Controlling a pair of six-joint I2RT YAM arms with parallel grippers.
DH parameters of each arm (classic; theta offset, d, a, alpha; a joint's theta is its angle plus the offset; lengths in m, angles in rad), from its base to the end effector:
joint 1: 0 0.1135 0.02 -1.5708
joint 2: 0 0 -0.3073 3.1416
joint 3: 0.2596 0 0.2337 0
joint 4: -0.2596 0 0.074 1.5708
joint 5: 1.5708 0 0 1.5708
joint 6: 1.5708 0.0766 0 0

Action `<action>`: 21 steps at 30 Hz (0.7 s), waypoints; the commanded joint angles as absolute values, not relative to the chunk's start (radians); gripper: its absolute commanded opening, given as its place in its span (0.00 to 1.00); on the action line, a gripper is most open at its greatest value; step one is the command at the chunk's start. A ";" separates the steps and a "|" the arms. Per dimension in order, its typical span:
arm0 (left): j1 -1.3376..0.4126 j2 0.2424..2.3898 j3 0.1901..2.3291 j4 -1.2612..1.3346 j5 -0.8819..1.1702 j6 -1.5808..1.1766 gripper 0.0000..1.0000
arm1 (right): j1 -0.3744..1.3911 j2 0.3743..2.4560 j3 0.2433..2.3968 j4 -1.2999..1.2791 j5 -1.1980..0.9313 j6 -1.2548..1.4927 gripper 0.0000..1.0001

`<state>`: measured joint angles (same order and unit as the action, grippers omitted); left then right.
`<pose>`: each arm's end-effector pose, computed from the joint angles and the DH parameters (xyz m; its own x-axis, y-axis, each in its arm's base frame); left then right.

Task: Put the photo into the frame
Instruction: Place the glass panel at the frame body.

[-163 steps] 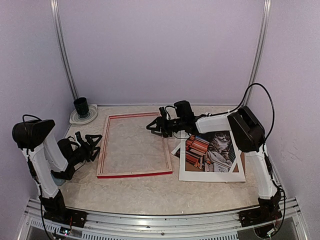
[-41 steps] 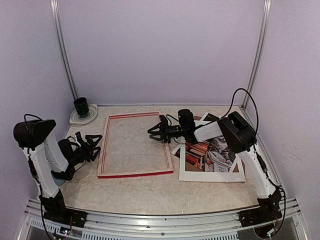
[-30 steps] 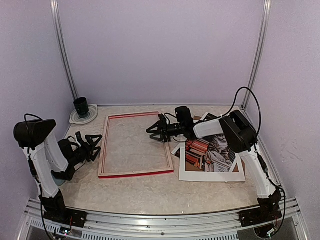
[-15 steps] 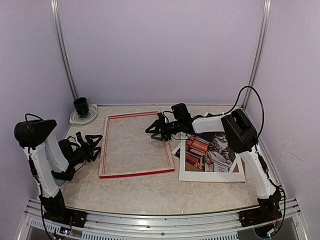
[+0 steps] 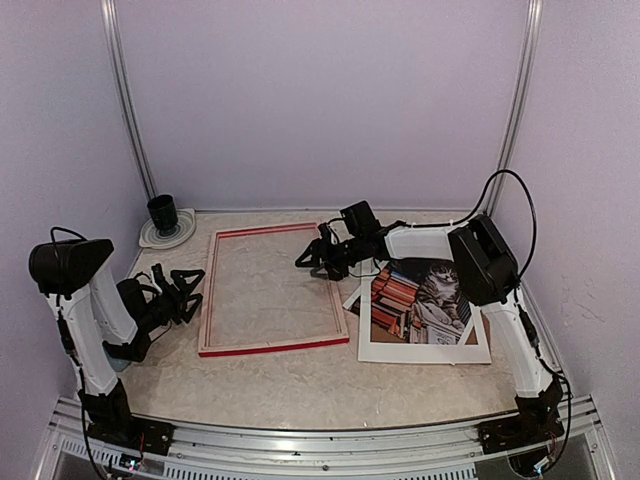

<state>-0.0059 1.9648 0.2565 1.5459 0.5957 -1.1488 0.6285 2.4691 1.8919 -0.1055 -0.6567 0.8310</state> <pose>0.3018 -0.0448 0.1431 -0.5758 -0.7517 -0.3214 0.0813 0.3386 -0.9374 0.4472 0.3829 0.1470 -0.9710 0.0175 -0.2386 -0.1953 0.5181 0.8327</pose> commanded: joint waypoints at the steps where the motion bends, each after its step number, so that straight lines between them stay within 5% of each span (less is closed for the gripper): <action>1: -0.006 1.987 0.238 1.539 0.614 -1.158 0.99 | 0.640 2.415 1.917 -0.202 -0.571 0.766 0.65; 21: -0.007 1.993 0.239 1.539 0.610 -1.154 0.99 | 0.641 2.344 1.931 -0.389 -0.359 0.646 0.71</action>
<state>-0.0059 1.9652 0.2531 1.5486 0.5983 -1.1522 0.6369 2.3962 1.9068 -0.3183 -0.4370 0.6868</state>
